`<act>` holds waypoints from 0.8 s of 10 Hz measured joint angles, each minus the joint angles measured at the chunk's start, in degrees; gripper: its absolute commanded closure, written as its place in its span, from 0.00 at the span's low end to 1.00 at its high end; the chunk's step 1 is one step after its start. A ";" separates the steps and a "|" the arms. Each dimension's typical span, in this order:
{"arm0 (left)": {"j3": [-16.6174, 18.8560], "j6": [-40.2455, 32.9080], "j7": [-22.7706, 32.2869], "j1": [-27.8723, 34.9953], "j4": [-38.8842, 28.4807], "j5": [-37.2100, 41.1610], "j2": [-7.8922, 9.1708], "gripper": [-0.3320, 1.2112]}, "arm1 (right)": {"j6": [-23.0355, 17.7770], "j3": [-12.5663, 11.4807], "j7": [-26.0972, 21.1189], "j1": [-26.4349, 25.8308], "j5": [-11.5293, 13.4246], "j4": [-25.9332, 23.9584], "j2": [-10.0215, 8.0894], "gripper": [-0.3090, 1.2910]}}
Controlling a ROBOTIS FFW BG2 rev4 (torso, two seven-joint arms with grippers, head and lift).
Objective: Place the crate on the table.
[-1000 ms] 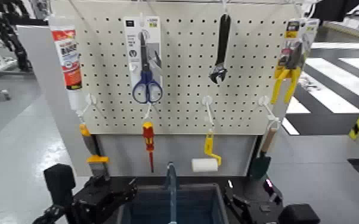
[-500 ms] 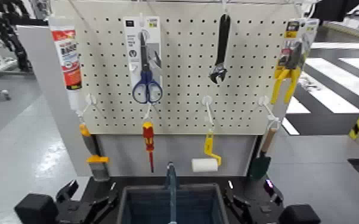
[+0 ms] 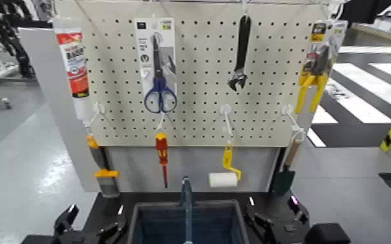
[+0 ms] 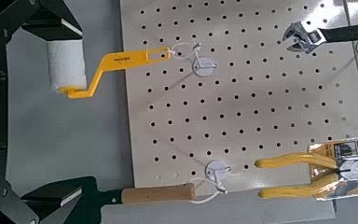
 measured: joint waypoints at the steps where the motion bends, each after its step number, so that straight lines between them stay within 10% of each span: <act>1: -0.82 -0.91 1.09 0.14 0.09 -0.16 0.44 0.28 | 0.08 0.00 0.07 0.01 -0.03 -0.02 0.00 0.28; 8: -1.89 -2.20 1.96 -0.41 0.93 -0.24 1.41 0.28 | 0.47 0.11 0.50 -0.17 -0.06 0.24 -0.17 0.28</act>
